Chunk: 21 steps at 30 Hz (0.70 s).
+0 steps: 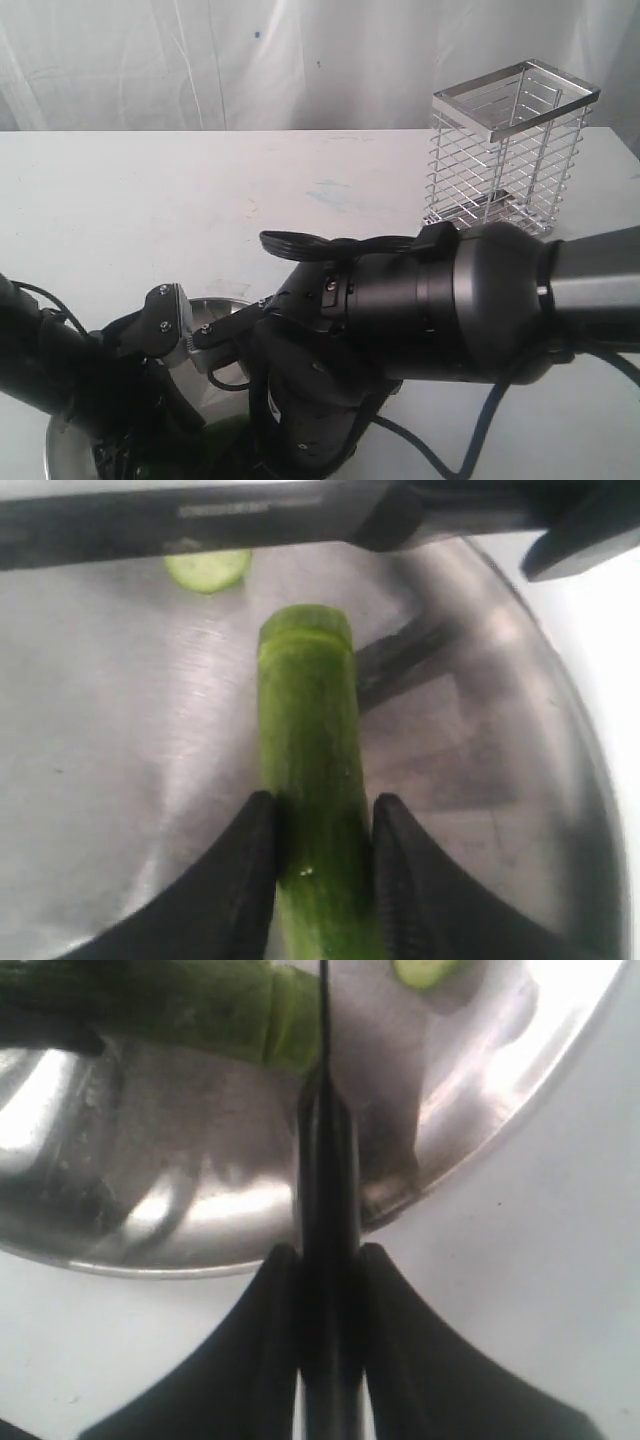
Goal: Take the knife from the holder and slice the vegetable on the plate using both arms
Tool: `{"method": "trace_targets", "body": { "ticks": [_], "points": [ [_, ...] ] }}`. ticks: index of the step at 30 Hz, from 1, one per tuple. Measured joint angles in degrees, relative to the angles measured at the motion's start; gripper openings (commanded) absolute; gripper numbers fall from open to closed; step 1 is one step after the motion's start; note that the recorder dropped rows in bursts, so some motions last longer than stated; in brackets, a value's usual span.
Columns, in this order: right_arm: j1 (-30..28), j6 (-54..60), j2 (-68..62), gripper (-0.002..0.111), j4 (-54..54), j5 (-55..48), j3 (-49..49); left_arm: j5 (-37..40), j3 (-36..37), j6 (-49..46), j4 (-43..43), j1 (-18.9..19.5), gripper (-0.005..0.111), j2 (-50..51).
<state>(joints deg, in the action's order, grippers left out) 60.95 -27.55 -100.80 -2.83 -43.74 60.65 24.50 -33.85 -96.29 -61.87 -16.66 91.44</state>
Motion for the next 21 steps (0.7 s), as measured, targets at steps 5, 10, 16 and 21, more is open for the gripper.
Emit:
{"method": "trace_targets", "body": {
  "ticks": [5,10,16,21],
  "points": [
    [-0.65,-1.99,0.00,0.000,-2.82,0.00,0.00,-4.94,-3.77,2.85,0.84,0.00,0.000,0.10],
    [-2.80,-2.24,0.00,0.000,-3.66,0.11,0.00,-7.68,-6.44,3.07,7.53,0.00,0.000,0.79],
    [-4.76,-1.68,0.00,0.000,-3.66,0.32,0.00,-8.44,-6.98,3.69,9.63,1.96,0.000,3.11],
    [-5.26,4.71,0.00,0.000,2.83,0.36,0.00,-9.39,-7.03,4.08,5.00,3.95,0.006,3.48]
  ]
}}
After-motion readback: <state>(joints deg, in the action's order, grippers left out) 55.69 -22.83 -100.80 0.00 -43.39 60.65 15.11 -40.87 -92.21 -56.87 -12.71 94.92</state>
